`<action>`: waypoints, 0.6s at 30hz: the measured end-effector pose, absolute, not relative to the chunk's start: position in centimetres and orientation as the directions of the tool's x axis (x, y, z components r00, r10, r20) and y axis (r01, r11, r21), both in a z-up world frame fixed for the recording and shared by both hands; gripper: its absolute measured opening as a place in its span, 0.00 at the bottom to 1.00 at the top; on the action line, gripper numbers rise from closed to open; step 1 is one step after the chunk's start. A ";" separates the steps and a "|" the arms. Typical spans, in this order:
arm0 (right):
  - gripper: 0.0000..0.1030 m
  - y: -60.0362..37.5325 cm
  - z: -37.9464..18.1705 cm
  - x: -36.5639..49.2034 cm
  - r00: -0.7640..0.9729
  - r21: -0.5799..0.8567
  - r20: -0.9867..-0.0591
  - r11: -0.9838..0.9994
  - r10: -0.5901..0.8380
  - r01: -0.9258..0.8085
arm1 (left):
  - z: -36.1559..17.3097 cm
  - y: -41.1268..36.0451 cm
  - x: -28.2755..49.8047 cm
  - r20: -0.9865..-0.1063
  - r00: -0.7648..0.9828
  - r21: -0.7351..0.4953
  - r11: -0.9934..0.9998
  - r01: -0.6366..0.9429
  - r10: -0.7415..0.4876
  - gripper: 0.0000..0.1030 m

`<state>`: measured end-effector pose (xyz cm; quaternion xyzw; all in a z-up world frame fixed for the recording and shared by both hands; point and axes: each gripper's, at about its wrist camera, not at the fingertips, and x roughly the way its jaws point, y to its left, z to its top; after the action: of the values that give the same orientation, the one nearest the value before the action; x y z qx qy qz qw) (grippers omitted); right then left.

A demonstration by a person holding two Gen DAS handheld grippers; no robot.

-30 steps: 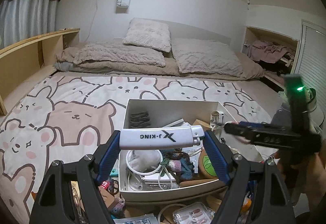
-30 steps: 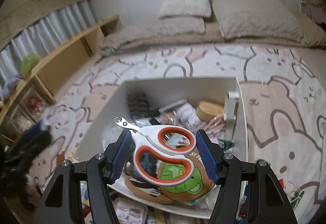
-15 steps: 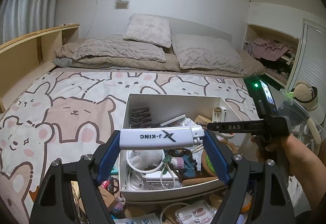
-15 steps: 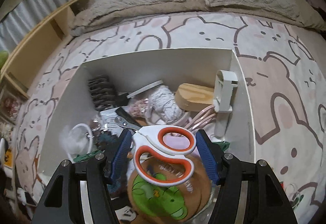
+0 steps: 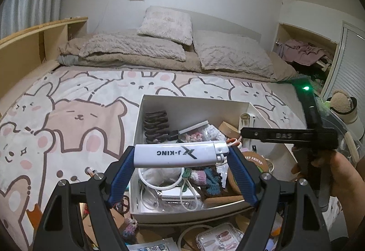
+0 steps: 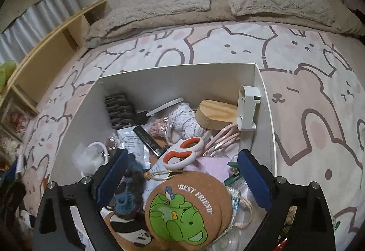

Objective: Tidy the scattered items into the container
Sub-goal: 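Lower the scissors into the box and open the right tool while the left tool lowers the lighter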

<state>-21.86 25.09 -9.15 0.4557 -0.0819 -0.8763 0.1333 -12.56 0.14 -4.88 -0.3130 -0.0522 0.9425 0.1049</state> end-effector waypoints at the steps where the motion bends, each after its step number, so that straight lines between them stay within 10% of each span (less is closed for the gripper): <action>1: 0.93 25.2 -9.1 -21.6 -0.551 0.277 -0.770 -0.946 -0.322 0.165 | -5.0 0.2 -12.8 -0.585 -0.777 -0.168 -0.972 -0.166 0.234 0.78; 18: 0.93 28.4 -7.6 -18.4 -0.597 0.379 -0.680 -0.901 -0.426 0.211 | -6.4 3.9 -20.5 -0.714 -0.645 -0.208 -0.962 -0.174 0.272 0.78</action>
<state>-18.44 28.42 -7.63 0.4110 -0.1308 -0.8841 0.1800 -20.49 3.90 -6.38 -0.4028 -0.0603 0.9049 0.1232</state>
